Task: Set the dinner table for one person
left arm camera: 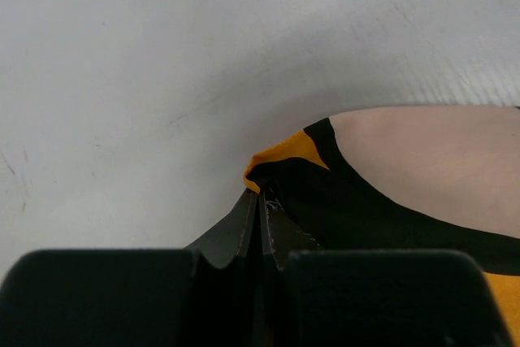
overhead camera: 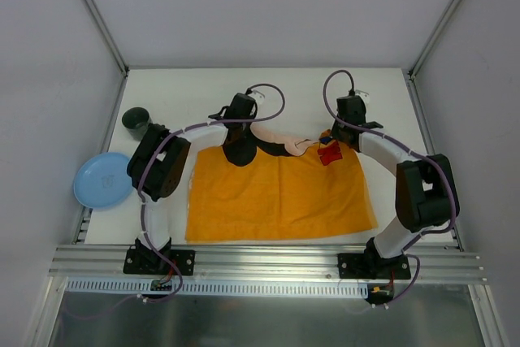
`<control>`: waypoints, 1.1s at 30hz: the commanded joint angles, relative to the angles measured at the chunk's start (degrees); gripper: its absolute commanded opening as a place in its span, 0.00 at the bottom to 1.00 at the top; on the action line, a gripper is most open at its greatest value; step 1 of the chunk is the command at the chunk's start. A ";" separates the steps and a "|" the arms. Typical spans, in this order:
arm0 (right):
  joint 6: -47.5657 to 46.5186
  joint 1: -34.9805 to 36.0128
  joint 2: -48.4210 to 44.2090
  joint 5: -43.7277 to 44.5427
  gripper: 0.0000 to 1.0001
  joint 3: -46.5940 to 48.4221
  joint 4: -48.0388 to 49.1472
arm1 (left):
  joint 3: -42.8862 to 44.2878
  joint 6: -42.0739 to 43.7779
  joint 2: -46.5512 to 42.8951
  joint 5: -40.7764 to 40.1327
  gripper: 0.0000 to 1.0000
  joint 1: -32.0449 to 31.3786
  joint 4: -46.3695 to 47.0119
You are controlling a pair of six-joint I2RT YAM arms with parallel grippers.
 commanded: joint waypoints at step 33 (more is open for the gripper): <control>0.66 3.43 -24.03 0.82 0.99 -1.62 -5.55 | -9.06 -32.05 -20.71 6.15 0.97 0.15 -5.15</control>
